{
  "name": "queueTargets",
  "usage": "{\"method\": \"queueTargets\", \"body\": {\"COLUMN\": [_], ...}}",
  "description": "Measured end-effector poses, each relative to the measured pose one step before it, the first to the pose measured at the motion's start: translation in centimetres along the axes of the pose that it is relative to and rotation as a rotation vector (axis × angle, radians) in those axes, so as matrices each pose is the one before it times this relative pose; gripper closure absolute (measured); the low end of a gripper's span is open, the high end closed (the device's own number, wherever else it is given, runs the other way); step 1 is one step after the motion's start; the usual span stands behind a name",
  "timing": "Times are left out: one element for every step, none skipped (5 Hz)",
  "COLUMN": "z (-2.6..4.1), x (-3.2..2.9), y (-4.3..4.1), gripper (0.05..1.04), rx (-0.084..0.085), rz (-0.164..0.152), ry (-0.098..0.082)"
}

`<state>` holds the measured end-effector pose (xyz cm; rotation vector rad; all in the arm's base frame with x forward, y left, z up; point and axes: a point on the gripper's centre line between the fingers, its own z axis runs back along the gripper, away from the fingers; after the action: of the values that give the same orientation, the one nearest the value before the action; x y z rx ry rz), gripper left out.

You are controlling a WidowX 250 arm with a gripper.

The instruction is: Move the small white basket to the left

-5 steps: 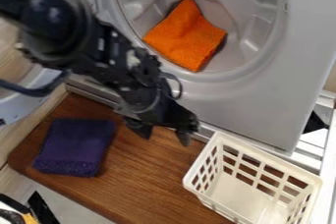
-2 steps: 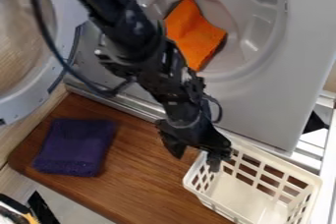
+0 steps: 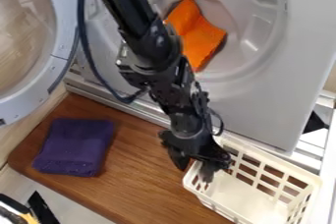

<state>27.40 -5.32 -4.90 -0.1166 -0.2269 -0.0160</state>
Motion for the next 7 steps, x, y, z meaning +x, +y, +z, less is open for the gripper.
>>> {"method": "queueTargets", "body": {"z": [-0.056, -0.015, 0.076, 0.055, 0.628, 2.288, 2.512], "x": [-0.070, -0.080, -0.072, -0.037, 0.014, 0.226, 0.331], "y": [-0.248, 0.056, 0.032, -0.078, -0.208, 0.449, 0.740], "gripper": [0.710, 0.911, 0.968, 0.974, 0.974, 0.984, 0.991], "rx": [0.0012, 0.0027, 0.0012, -0.0052, -0.0123, -0.0067, -0.0072], "rz": [0.0055, 0.0035, 0.0001, 0.0071, -0.0070, 0.0157, 0.0208], "ry": [-0.0076, 0.0004, -0.0030, -0.0011, -0.0014, -0.0528, -0.0533]}}
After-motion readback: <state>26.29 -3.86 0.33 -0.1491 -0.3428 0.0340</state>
